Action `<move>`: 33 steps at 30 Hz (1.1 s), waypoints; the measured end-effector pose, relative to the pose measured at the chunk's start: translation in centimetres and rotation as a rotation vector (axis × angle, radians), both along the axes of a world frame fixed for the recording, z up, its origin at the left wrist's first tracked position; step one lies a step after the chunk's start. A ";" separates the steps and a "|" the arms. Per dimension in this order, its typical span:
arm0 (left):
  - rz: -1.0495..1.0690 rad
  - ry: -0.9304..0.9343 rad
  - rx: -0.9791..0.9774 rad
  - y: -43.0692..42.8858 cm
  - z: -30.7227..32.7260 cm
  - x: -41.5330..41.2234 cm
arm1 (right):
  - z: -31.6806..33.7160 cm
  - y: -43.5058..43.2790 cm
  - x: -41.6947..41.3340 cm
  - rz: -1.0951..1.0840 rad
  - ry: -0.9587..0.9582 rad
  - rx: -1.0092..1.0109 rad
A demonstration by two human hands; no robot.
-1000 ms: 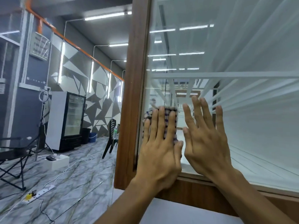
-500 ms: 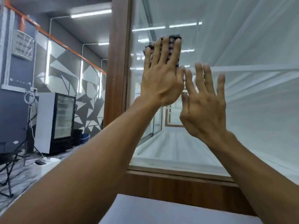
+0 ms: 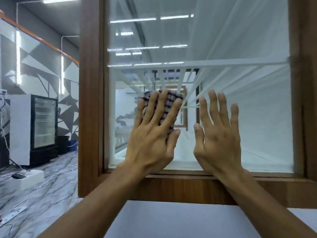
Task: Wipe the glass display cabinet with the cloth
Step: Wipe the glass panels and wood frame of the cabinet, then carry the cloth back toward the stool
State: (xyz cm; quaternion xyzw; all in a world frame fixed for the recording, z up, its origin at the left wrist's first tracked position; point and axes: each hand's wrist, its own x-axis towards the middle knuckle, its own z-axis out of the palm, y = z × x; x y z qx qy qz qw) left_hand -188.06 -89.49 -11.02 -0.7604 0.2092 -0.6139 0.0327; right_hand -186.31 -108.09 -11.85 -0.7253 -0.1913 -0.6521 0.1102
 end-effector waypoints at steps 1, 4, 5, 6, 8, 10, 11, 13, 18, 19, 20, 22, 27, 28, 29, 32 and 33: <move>-0.014 0.004 -0.063 -0.2 -0.3 0.0 | -0.1 0.3 -0.1 0.024 0.011 0.018; -0.021 -0.017 -0.149 0.2 -1.3 -0.1 | -0.8 0.8 -0.2 0.088 0.022 0.037; -0.021 -0.042 -0.151 0.5 -1.3 -0.1 | -1.0 0.9 -0.2 0.101 0.022 0.034; -0.017 -0.080 -0.142 0.9 -1.0 0.0 | -1.1 0.8 -0.3 0.115 0.030 0.037; -0.003 -0.183 -0.130 1.7 0.0 0.1 | -1.1 1.1 -0.7 0.165 0.061 0.065; -0.002 -0.248 -0.164 2.3 1.5 0.0 | -0.9 1.9 -1.6 0.221 0.109 0.111; -0.008 -0.256 -0.182 2.5 2.1 -0.1 | -0.7 2.4 -2.0 0.259 0.145 0.125; -0.055 -0.221 -0.206 3.1 2.5 -0.8 | -0.9 4.1 -3.3 0.391 0.223 0.136; -0.265 0.127 -0.479 8.1 2.5 -7.4 | -1.3 8.5 -6.7 0.728 0.400 0.080; -0.248 0.216 -0.538 9.7 2.3 -9.1 | -0.9 9.6 -6.6 0.820 0.428 0.021; -0.212 0.311 -0.600 11.5 1.9 -10.8 | -0.6 10.8 -6.4 0.929 0.462 -0.083; -0.093 0.555 -0.750 15.3 0.7 -13.2 | -0.6 14.1 -6.7 1.148 0.560 -0.197; 0.486 1.071 -0.800 24.0 -3.8 -16.7 | -1.5 23.6 -10.1 0.916 1.389 -0.328; 0.558 1.127 -0.780 25.1 -4.3 -17.6 | -1.6 25.2 -10.0 0.843 1.511 -0.471; 0.620 1.184 -0.764 26.0 -4.6 -18.4 | -1.8 26.6 -9.7 0.786 1.552 -0.575; 0.728 1.347 -0.735 27.8 -4.4 -20.7 | -1.5 30.3 -10.0 0.708 1.623 -0.693; 0.738 1.389 -0.743 28.3 -4.0 -21.4 | -1.3 31.2 -10.5 0.693 1.663 -0.713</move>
